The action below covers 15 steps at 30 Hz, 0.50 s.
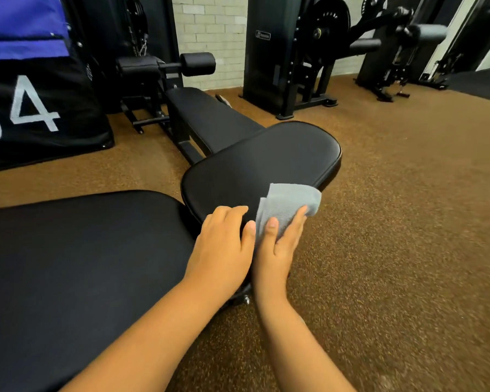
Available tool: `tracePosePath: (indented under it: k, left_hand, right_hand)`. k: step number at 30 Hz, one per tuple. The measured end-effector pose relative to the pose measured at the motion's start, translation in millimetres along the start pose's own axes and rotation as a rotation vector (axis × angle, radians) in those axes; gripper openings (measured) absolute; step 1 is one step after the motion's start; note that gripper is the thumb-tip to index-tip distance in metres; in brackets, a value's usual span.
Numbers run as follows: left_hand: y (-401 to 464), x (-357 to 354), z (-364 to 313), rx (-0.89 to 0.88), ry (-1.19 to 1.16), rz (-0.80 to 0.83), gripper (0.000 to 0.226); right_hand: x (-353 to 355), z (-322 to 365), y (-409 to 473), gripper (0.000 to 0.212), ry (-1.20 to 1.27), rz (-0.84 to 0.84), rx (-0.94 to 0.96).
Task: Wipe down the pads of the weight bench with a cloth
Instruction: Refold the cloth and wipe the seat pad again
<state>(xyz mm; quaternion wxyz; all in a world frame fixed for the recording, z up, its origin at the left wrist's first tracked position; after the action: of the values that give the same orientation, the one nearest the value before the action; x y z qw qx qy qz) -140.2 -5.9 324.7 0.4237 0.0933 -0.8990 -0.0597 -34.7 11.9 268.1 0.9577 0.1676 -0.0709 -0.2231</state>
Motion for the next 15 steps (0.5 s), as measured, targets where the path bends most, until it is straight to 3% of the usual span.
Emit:
tracePosePath:
  k: [3, 6, 8, 11, 15]
  left_hand:
    - [-18.0, -6.4, -0.5, -0.055, -0.046, -0.045, 0.026]
    - [-33.0, -14.1, -2.6, -0.073, -0.134, -0.011, 0.022]
    - [-41.0, -27.7, -6.1, -0.01, -0.182, 0.071, 0.024]
    - [-45.9, -55.1, -4.6, 0.163, -0.162, 0.201, 0.042]
    - [-43.1, -78.6, 5.3, 0.352, -0.195, 0.202, 0.043]
  right_hand:
    - [16.3, -16.1, -7.2, 0.061, 0.15, -0.003, -0.123]
    - [29.6, -31.5, -8.7, 0.039, 0.361, -0.051, -0.306]
    - [36.2, -37.7, -11.3, 0.028, 0.499, -0.063, -0.393]
    - [41.4, -39.0, -16.7, 0.033, 0.703, -0.057, -0.518]
    - [54.4, -42.0, -24.6, 0.04, 0.753, -0.057, -0.59]
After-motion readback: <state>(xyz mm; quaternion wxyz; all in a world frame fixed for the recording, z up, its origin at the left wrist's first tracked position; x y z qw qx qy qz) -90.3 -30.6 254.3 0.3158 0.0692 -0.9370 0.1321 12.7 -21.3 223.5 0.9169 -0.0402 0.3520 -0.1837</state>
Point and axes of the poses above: each hand's wrist, its own y-axis towards the middle knuckle, its own x-axis out of the back of the hand, z = x × y, the point moved 5 cm from there along y, towards the middle knuckle, and after that the axes turned 9 degrees about x, right-handed, at the moved point
